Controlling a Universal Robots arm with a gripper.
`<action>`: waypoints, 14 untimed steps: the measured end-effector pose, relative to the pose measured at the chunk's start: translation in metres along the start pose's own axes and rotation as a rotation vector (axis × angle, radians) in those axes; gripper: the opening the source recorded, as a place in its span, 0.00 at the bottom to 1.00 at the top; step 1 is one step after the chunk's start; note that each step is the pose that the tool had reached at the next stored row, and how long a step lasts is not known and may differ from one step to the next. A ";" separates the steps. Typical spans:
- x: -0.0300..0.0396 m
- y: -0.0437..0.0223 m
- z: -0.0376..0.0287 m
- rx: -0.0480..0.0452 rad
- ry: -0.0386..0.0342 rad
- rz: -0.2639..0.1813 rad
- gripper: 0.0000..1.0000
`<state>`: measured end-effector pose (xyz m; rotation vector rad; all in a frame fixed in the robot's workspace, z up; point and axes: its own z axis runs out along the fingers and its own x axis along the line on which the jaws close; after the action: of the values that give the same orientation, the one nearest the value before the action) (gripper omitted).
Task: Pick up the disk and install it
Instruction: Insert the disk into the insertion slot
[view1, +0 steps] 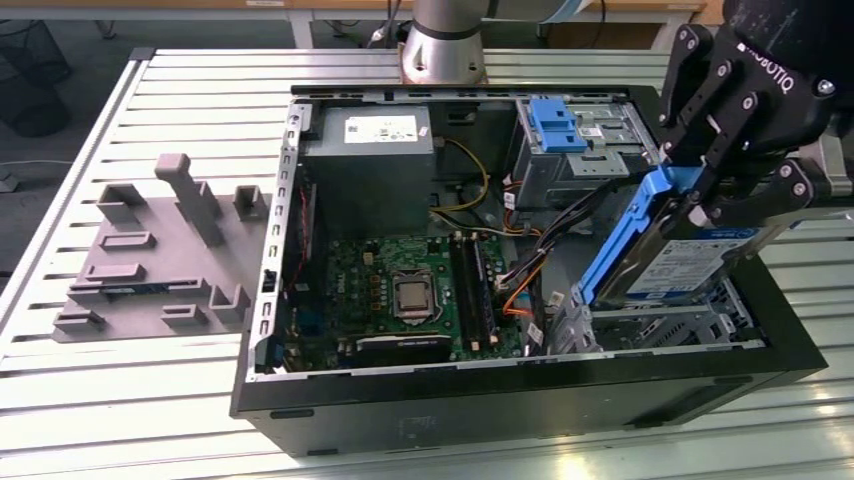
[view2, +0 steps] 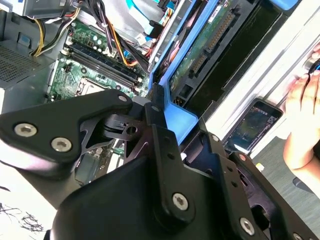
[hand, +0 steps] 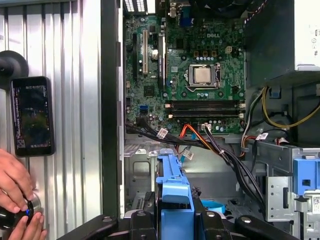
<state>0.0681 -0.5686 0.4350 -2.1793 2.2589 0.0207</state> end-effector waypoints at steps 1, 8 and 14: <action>0.0000 0.0000 0.0003 0.0000 0.0000 0.000 0.36; 0.0000 0.0000 0.0004 0.0000 0.0000 0.000 0.36; 0.0000 0.0000 0.0005 0.0000 0.0000 0.000 0.36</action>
<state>0.0681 -0.5686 0.4345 -2.1793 2.2589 0.0208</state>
